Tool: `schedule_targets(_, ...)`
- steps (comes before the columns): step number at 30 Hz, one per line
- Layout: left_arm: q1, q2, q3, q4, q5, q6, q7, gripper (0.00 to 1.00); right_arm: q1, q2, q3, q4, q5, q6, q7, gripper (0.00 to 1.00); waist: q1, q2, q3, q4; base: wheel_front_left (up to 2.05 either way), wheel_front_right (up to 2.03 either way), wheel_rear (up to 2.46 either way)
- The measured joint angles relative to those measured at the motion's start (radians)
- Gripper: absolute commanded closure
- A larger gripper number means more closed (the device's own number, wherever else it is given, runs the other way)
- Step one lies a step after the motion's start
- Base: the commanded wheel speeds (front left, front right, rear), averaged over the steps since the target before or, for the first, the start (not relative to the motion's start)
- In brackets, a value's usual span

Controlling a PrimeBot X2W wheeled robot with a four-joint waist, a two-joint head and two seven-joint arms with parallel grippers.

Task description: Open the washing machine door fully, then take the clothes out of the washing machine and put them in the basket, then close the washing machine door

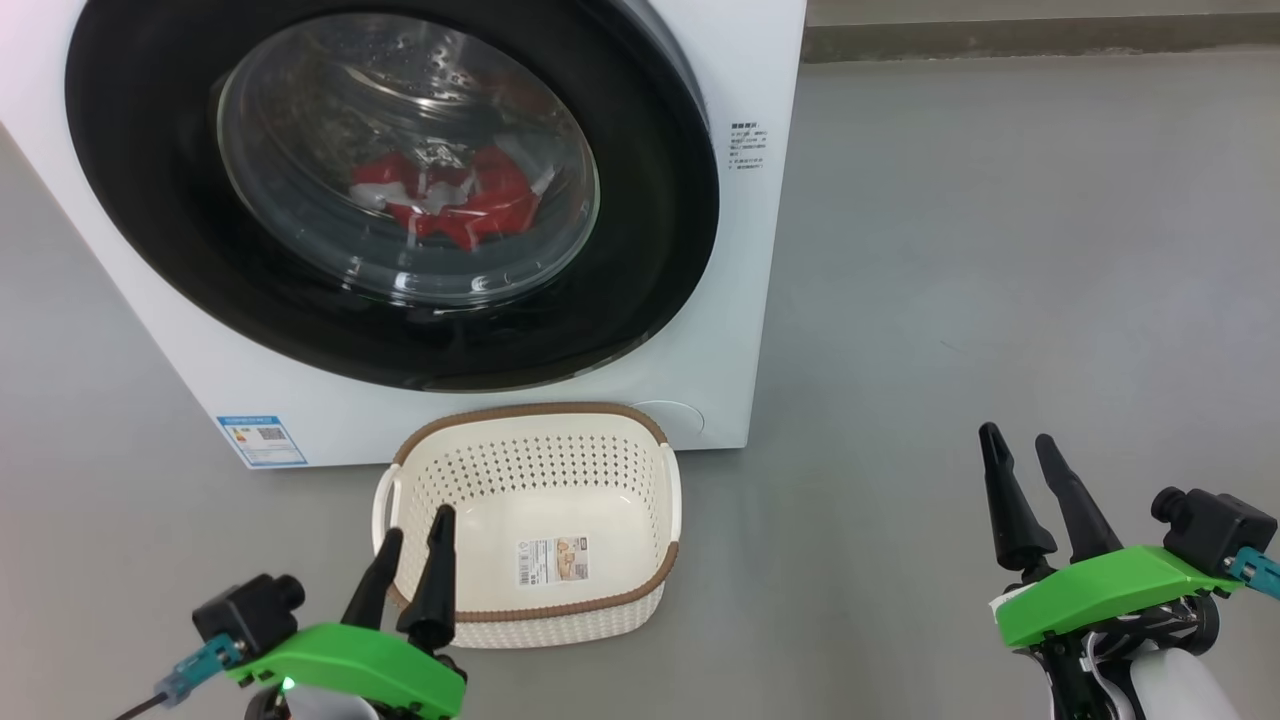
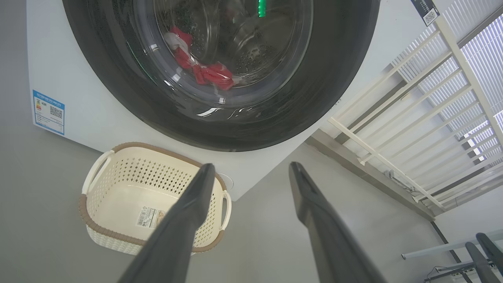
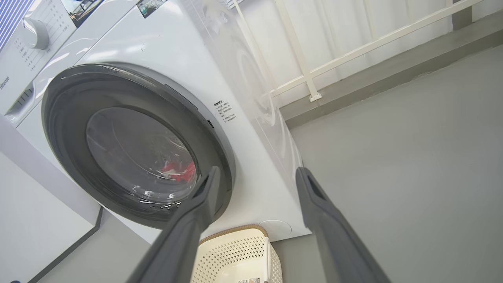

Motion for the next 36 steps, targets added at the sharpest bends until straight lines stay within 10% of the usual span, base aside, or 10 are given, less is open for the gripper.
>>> schedule_targets(36,-0.102,0.016,-0.083,-0.035,0.339,0.075,-0.105,0.0,-0.085,-0.012,0.036,-0.031,-0.387,0.0,-0.105,0.0,0.0,0.0,0.035,0.003,0.0,0.0,0.0)
